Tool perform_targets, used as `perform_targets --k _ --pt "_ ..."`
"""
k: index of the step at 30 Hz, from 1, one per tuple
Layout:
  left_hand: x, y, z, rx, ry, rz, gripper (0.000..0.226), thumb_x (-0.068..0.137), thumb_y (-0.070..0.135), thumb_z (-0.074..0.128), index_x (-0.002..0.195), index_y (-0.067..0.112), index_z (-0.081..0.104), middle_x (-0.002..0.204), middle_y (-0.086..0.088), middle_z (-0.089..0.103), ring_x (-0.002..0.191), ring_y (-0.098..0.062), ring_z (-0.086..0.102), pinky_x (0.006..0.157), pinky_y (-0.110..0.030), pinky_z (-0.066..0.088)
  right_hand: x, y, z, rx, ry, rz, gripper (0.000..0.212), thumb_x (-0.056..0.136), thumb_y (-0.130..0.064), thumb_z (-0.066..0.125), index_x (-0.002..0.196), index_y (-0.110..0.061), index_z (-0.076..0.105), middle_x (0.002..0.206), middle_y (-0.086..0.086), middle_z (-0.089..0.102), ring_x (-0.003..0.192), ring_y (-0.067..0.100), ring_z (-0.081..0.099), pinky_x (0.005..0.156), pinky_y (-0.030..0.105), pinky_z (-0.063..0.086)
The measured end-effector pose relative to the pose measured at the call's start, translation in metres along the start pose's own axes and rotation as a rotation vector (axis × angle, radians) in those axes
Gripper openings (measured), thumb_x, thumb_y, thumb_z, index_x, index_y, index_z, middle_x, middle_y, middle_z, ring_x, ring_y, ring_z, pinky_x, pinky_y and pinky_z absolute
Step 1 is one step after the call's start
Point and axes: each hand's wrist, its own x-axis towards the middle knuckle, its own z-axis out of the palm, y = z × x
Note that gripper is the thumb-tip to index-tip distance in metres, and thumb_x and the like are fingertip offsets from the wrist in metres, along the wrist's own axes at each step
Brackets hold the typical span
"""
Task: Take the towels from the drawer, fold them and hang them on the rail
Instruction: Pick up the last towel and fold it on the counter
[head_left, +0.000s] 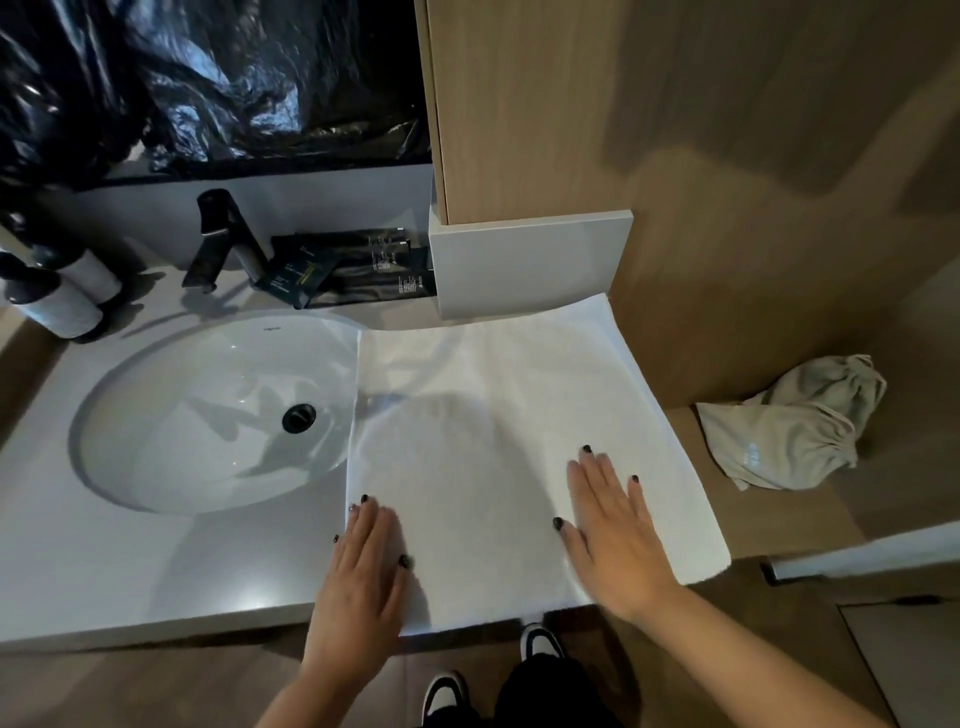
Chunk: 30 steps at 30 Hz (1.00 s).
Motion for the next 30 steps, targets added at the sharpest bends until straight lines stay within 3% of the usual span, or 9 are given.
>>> perform_targets --k 4,7,10,12,15,17,19,23,30 --pt "-0.027 0.0 -0.002 -0.217 0.14 -0.051 0.063 0.089 0.001 0.066 0.146 0.012 0.041 0.155 0.006 0.031 0.145 -0.01 0.028 0.116 -0.029 0.025 -0.029 -0.049 0.023 0.06 0.024 -0.216 0.065 0.099 -0.052 0.019 0.158 -0.025 0.01 0.16 -0.011 -0.015 0.148 0.013 -0.02 0.117 0.04 -0.016" --pt "-0.034 -0.003 -0.006 -0.379 0.211 -0.243 0.051 0.087 -0.001 0.067 0.134 0.011 0.051 0.139 0.0 0.043 0.123 -0.014 0.047 0.103 -0.03 0.037 -0.045 -0.076 0.04 0.196 0.088 -0.24 0.053 0.103 -0.041 0.035 0.154 -0.029 0.027 0.159 -0.018 -0.004 0.148 0.003 -0.014 0.118 0.032 -0.017" --pt "-0.037 -0.005 -0.013 -0.549 0.193 -0.453 0.036 0.088 0.007 0.069 0.119 0.02 0.054 0.119 0.001 0.047 0.103 -0.011 0.053 0.084 -0.023 0.042 -0.064 -0.1 0.047 0.604 0.232 -0.093 0.032 0.099 -0.02 0.053 0.13 -0.027 0.062 0.151 -0.014 0.041 0.145 0.003 0.027 0.122 0.027 0.017" --pt "-0.04 -0.008 -0.016 -0.59 0.159 -0.512 0.031 0.088 0.01 0.07 0.112 0.023 0.055 0.115 0.001 0.05 0.1 -0.01 0.054 0.08 -0.023 0.043 -0.074 -0.117 0.049 0.877 0.4 0.123 0.028 0.092 -0.002 0.061 0.102 -0.025 0.072 0.116 -0.011 0.064 0.114 0.006 0.058 0.101 0.023 0.045" --pt "-0.042 -0.013 -0.018 -0.632 0.109 -0.587 0.023 0.088 0.016 0.072 0.104 0.024 0.056 0.111 0.0 0.056 0.097 -0.011 0.056 0.087 -0.031 0.044 -0.076 -0.136 0.051 1.157 0.475 0.543 0.02 0.086 -0.001 0.066 0.085 -0.021 0.07 0.089 -0.001 0.069 0.087 0.017 0.064 0.075 0.019 0.049" --pt "-0.042 -0.014 -0.02 -0.681 0.077 -0.648 0.022 0.087 0.021 0.073 0.098 0.026 0.054 0.106 0.001 0.058 0.094 -0.012 0.057 0.085 -0.034 0.046 -0.074 -0.145 0.051 1.393 0.298 0.781 0.005 0.086 -0.013 0.071 0.088 -0.011 0.067 0.084 0.007 0.068 0.079 0.021 0.063 0.075 0.03 0.051" --pt "-0.042 -0.015 -0.022 -0.74 0.053 -0.713 0.023 0.087 0.024 0.074 0.095 0.026 0.052 0.101 0.003 0.061 0.088 -0.01 0.058 0.077 -0.034 0.046 -0.073 -0.153 0.054 1.616 0.087 0.92 0.021 0.084 -0.023 0.076 0.09 -0.006 0.065 0.072 0.006 0.067 0.069 0.019 0.063 0.067 0.033 0.051" --pt "-0.04 -0.019 -0.022 -0.812 -0.051 -0.738 0.017 0.091 0.025 0.069 0.097 0.01 0.064 0.089 -0.009 0.069 0.075 -0.02 0.062 0.064 -0.031 0.047 -0.064 -0.177 0.057 1.968 -0.143 0.924 0.031 0.083 -0.026 0.077 0.106 -0.008 0.067 0.093 0.011 0.075 0.09 0.024 0.071 0.073 0.034 0.056" --pt "-0.035 -0.024 -0.022 -0.983 -0.165 -0.735 0.021 0.095 0.022 0.063 0.094 0.001 0.067 0.083 -0.014 0.065 0.08 -0.027 0.056 0.074 -0.037 0.043 -0.05 -0.187 0.06 2.271 0.09 0.873 0.031 0.09 -0.006 0.067 0.121 -0.008 0.061 0.104 0.012 0.075 0.09 0.025 0.074 0.061 0.033 0.06"
